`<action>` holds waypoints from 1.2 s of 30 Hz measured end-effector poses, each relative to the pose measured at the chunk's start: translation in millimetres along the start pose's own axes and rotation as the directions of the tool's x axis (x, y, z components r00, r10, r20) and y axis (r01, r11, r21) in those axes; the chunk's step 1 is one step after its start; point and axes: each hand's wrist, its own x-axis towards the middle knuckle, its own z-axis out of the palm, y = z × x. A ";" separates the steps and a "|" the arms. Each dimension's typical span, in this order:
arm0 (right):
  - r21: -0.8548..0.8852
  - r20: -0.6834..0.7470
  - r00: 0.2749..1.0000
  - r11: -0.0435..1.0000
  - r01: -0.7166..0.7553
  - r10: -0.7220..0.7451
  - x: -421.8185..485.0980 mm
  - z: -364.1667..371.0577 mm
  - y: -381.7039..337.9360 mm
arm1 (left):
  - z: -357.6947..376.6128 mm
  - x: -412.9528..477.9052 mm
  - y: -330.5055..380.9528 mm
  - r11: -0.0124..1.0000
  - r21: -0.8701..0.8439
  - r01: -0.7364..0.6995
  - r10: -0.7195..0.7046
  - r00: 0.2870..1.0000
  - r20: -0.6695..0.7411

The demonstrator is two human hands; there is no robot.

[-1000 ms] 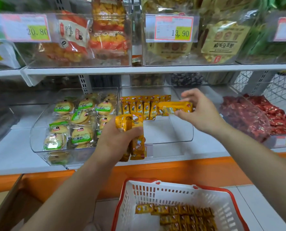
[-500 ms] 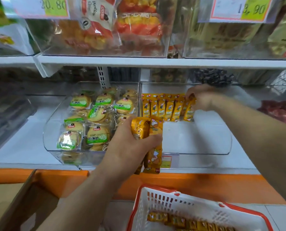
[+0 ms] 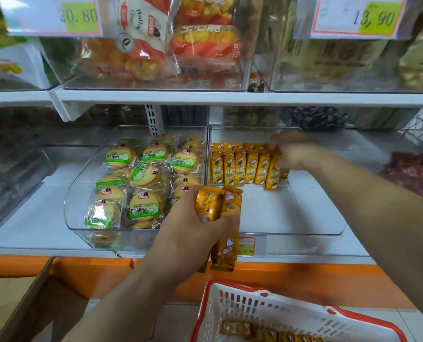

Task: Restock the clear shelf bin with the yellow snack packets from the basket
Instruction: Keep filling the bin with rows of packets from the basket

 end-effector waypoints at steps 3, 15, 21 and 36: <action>0.097 -0.098 0.995 0.995 0.022 -0.012 -29.7 -15.3 -3.5 | 2.9 0.1 1.7 0.998 -0.042 0.035 -0.036 0.999 -0.014; 0.974 0.031 0.999 0.226 -0.037 0.031 -257.2 -34.0 -70.2 | 47.7 -12.6 10.9 0.957 -0.236 0.169 -0.130 0.976 0.172; 0.983 0.073 0.992 0.162 -0.089 0.106 -276.0 -28.1 -81.6 | 68.7 -23.2 15.8 0.936 -0.311 0.167 -0.108 0.974 0.199; 0.993 -0.009 0.941 -0.111 0.050 0.339 -271.9 -35.3 -41.9 | 65.3 -24.1 18.2 0.989 -0.132 0.063 -0.040 0.984 0.173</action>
